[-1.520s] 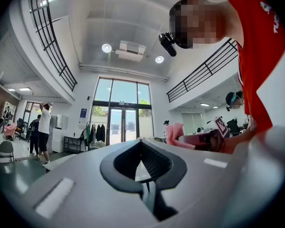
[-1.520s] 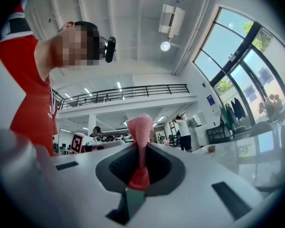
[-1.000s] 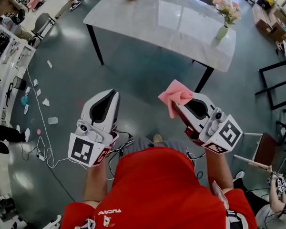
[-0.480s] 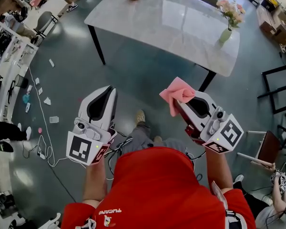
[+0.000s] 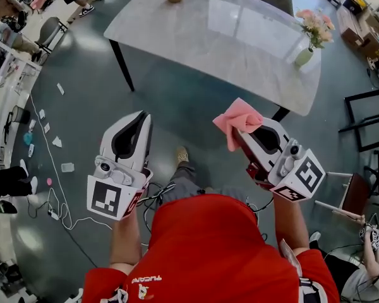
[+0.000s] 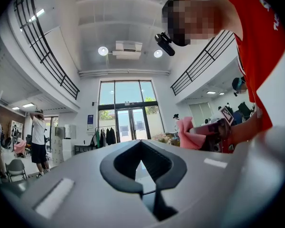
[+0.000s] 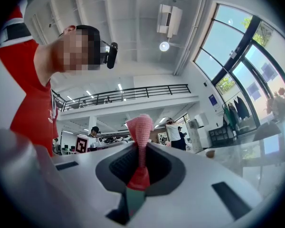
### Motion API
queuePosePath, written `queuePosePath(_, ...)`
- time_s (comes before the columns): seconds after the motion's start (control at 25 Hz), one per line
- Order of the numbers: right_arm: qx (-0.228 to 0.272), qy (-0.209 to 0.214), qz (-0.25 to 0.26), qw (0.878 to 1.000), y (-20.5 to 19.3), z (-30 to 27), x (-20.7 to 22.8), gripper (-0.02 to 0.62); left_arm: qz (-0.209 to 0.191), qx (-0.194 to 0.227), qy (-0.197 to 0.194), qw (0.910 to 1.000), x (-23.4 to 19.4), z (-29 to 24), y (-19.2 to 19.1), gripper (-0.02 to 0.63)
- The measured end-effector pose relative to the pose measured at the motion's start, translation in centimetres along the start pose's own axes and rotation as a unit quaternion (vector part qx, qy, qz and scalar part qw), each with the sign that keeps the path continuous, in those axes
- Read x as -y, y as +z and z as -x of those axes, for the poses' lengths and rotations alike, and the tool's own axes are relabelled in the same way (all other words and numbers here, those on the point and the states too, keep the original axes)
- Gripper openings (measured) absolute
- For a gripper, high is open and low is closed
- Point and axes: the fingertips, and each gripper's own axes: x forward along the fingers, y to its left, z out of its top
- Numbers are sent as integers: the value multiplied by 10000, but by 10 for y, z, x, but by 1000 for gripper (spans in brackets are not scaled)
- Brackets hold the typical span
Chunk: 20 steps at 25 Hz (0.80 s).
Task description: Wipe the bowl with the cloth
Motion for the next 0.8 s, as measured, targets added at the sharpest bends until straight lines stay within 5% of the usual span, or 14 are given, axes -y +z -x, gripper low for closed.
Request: queuePosePath(0.8,-113,-414,63,9991,-21,-182,120,21,229,210,-418,9986,-191,-94,-49,5)
